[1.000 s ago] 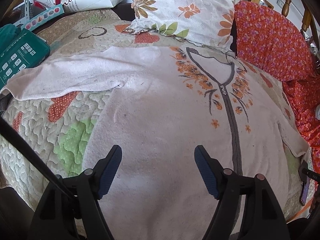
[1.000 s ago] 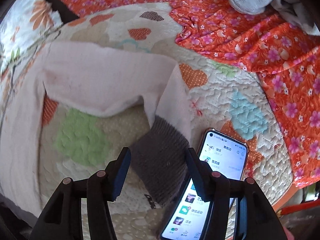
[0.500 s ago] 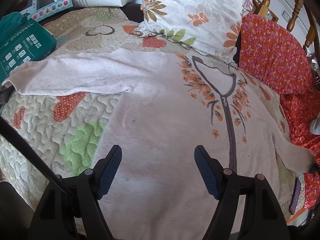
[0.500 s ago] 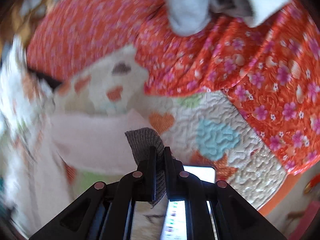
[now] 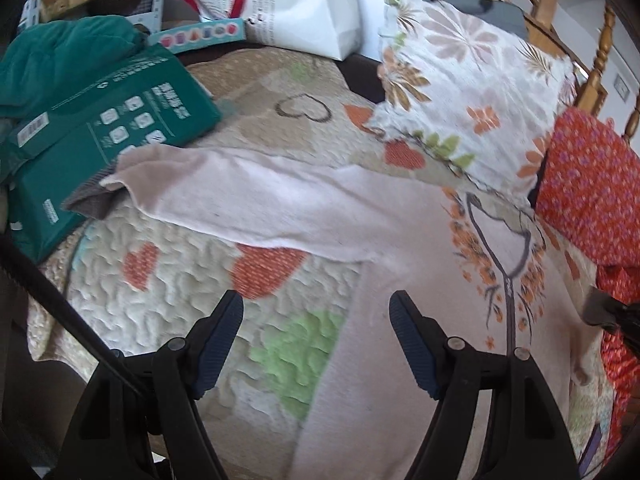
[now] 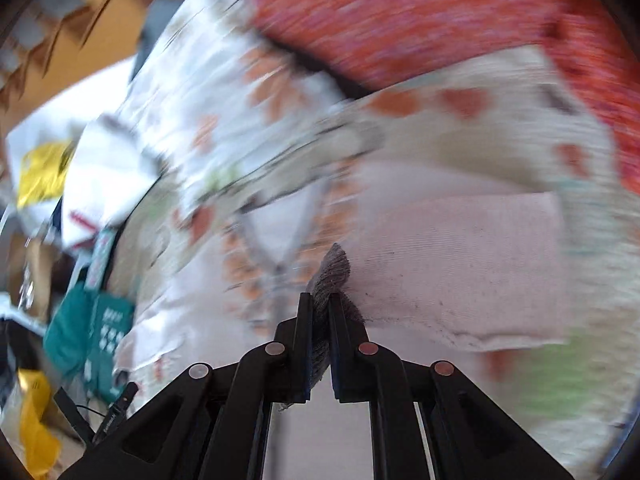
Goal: Fold small clothes
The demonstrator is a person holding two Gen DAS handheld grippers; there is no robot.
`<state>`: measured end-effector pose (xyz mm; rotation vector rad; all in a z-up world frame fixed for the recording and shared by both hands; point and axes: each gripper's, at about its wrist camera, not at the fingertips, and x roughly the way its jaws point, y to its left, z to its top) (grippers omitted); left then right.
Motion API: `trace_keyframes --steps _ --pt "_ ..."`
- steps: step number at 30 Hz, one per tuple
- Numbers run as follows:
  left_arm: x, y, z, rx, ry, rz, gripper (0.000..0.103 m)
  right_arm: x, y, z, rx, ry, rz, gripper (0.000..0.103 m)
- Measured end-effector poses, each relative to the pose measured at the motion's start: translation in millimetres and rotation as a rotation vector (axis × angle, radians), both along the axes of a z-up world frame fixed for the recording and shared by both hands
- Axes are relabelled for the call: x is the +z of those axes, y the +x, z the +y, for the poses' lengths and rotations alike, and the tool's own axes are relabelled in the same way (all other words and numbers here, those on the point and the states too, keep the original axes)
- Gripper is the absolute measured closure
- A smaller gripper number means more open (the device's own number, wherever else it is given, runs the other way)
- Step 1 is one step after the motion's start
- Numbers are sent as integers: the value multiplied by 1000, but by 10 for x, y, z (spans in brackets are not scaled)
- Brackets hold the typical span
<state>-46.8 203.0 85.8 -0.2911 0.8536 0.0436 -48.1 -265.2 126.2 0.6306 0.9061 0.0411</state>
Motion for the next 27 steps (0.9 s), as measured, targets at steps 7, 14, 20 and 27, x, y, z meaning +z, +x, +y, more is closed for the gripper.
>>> trace_keyframes --steps 7,14,20,27 --pt "52 17 494 109 -23 -5 28 -433 1043 1287 163 179 15 95" --pt "-43 79 831 173 -55 32 27 -1073 1693 2054 207 304 120 92" --pt "-57 183 1217 263 -96 42 27 -1321 1675 2600 407 366 220 82" --pt "-208 108 1490 333 -217 71 26 -672 1370 2669 468 -54 22 66"
